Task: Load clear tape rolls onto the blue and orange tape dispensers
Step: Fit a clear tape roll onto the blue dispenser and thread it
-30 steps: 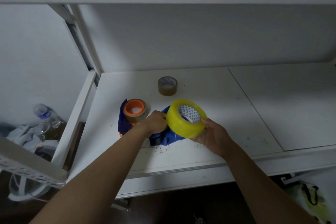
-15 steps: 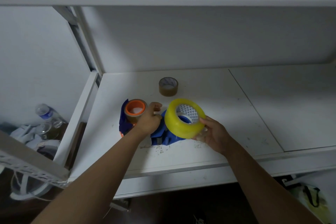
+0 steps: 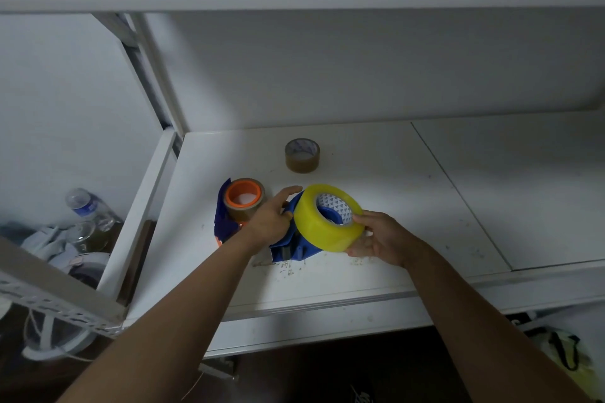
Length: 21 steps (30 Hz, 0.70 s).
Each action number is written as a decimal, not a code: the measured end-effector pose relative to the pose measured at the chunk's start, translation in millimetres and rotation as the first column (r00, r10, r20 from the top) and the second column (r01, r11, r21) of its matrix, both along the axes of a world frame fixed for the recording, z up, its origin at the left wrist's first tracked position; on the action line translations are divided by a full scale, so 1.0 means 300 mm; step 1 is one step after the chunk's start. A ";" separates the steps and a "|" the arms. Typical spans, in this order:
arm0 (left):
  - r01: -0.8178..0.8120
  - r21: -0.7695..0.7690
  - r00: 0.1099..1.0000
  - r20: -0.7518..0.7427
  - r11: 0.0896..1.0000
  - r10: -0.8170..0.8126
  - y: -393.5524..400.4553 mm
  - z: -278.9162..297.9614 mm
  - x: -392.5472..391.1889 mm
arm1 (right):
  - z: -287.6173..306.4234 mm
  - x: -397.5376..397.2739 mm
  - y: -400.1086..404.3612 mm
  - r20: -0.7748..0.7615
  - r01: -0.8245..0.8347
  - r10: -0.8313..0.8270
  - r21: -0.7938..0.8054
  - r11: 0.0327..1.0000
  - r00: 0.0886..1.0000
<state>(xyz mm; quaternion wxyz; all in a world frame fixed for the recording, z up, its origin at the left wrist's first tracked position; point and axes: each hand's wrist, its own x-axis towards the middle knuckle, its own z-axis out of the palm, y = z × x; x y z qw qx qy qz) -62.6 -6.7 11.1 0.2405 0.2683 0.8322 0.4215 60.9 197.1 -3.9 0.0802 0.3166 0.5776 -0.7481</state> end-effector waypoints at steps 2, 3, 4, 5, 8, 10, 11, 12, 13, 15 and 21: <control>0.031 -0.008 0.999 -0.042 0.999 -0.031 0.007 0.002 -0.005 | 0.008 -0.003 0.003 0.035 -0.009 0.008 0.033 0.999 0.999; 0.041 -0.011 0.998 -0.047 0.999 -0.041 0.009 0.002 -0.006 | 0.012 -0.004 0.004 0.052 -0.016 0.014 0.047 0.999 0.999; 0.050 -0.014 0.998 -0.047 0.999 -0.051 0.010 0.003 -0.005 | 0.018 -0.005 0.002 0.066 -0.021 0.017 0.054 0.998 0.998; 0.057 -0.015 0.997 -0.049 0.998 -0.058 0.011 0.003 -0.006 | 0.022 -0.007 -0.001 0.077 -0.022 0.018 0.057 0.998 0.997; 0.071 -0.029 0.994 -0.085 0.997 -0.074 0.016 0.005 -0.006 | 0.025 -0.019 -0.015 0.123 -0.014 -0.008 0.174 0.985 0.992; 0.073 -0.051 0.992 -0.103 0.996 -0.078 0.020 0.014 -0.001 | 0.027 -0.028 0.001 0.197 -0.118 0.013 0.530 0.840 0.980; 0.067 -0.058 0.992 -0.106 0.996 -0.073 0.021 0.016 0.001 | 0.029 -0.031 0.008 0.247 -0.210 0.044 0.699 0.683 0.968; 0.062 -0.056 0.992 -0.111 0.997 -0.068 0.021 0.017 0.004 | 0.040 -0.033 0.004 0.257 -0.260 0.078 0.817 0.515 0.963; 0.056 -0.057 0.992 -0.110 0.997 -0.062 0.020 0.017 0.005 | 0.053 -0.035 -0.012 0.210 -0.242 0.124 0.889 0.388 0.970; 0.050 -0.055 0.993 -0.104 0.997 -0.056 0.016 0.016 0.003 | 0.076 -0.043 -0.073 0.037 -0.110 0.260 0.956 0.273 0.965; 0.043 -0.075 0.995 -0.085 0.996 -0.049 0.004 0.009 0.002 | 0.031 -0.056 -0.205 0.043 -0.169 0.466 0.958 0.232 0.884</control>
